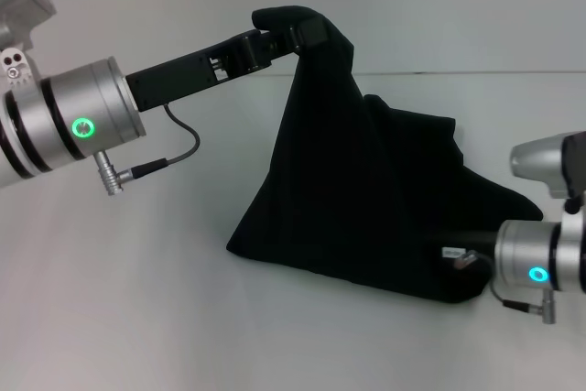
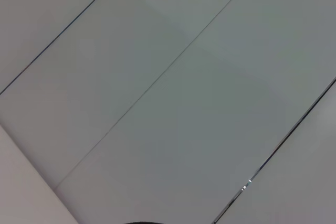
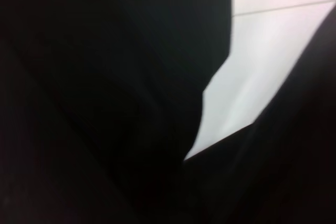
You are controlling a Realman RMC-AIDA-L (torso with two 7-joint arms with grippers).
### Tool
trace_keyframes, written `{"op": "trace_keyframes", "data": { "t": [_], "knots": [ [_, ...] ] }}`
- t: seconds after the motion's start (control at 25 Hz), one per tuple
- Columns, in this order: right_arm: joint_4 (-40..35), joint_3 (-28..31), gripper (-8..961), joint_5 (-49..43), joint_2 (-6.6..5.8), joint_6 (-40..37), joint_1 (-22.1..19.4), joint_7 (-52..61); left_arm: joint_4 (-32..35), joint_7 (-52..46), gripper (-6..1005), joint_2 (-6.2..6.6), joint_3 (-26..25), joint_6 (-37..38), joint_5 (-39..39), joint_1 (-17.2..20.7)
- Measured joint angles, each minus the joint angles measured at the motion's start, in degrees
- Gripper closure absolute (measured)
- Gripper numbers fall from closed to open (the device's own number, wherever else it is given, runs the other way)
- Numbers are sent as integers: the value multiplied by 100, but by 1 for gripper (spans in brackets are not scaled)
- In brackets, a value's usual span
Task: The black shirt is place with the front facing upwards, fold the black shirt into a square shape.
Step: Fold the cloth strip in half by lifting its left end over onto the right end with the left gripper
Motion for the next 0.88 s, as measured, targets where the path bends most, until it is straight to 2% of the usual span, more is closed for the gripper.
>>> {"op": "trace_keyframes", "data": {
  "t": [0.28,0.52,0.88],
  "knots": [
    [400,-86,954,8,44,-37,307,-12,9,6,995,107,1,-73,45,2],
    [907,-26,951,261,76,315,678,-454,0,13,995,257,29,-132,55,6],
    [1832,100,947,695,146,896,1487,-1492,-10,77,995,401,-2,-155,194,51]
  ]
}}
